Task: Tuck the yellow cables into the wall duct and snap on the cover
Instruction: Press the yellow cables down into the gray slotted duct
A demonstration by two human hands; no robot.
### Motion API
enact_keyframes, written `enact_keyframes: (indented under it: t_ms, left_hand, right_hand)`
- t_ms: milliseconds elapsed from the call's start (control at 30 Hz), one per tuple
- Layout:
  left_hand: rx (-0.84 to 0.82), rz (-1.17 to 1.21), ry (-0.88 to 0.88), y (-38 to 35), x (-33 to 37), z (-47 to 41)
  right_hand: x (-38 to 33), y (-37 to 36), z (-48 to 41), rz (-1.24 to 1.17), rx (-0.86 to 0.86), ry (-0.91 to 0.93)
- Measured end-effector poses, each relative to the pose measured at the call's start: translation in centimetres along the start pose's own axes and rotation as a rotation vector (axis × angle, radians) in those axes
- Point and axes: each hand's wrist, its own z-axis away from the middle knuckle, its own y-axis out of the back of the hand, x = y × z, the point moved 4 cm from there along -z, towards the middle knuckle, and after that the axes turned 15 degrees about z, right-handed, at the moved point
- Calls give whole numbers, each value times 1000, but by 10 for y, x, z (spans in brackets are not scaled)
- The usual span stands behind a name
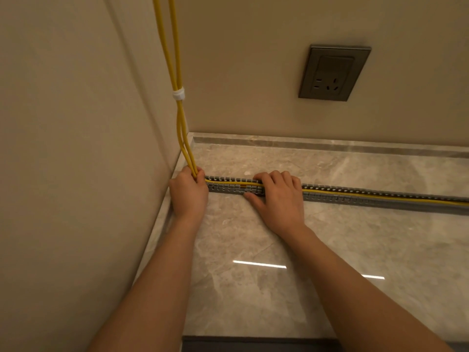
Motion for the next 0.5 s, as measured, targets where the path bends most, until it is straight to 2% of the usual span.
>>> enact_keyframes:
  t_ms: [133,333,433,500]
  left_hand:
    - [-35,12,55,0,-1,4]
    - [-199,42,138,10,6,27]
    - [-245,-109,-1,20,15,54]
    - [-353,-183,-118,27,23,76]
  right_hand:
    - [0,0,0,-17,-22,22]
    - [2,7,1,-69,34,-17]
    - [3,13,6,-78,55,-59]
    - [2,18,11,-90,58,-45]
